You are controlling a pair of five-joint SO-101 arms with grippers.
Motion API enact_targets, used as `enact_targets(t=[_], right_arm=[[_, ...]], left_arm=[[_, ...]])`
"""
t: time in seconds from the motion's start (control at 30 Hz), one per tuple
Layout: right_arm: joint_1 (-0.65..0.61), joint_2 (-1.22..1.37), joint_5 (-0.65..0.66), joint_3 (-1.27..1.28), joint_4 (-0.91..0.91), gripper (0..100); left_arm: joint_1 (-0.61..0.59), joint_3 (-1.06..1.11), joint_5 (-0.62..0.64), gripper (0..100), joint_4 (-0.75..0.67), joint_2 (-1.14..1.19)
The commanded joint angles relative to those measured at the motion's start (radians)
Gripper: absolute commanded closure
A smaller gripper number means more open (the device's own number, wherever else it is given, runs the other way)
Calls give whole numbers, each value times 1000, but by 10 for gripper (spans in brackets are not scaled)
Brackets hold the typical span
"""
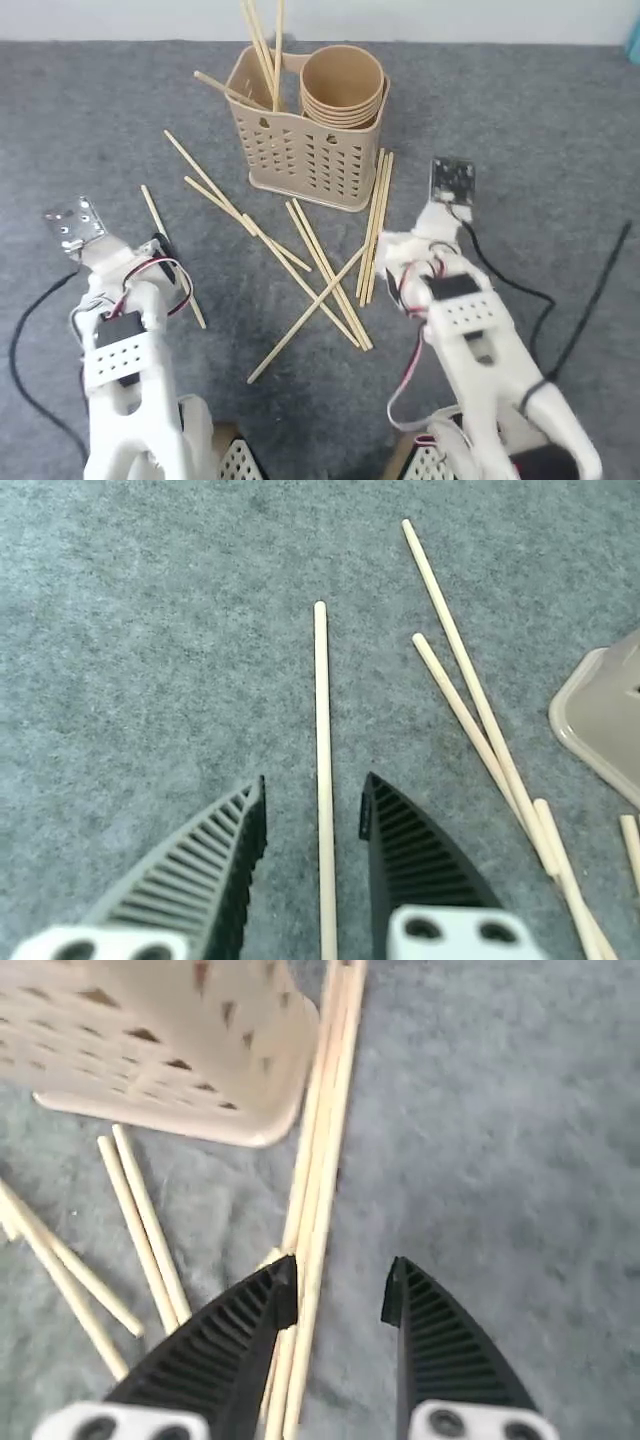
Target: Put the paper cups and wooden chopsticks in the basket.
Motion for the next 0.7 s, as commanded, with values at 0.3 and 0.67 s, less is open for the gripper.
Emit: enact_targets(t=[0.3,0.67], right_arm=[[-5,579,14,-273,-390,842],[1,645,15,-462,-33,843]], left_arm=[[-78,-263,3,852,9,371],[-104,-371,5,852,87,470]])
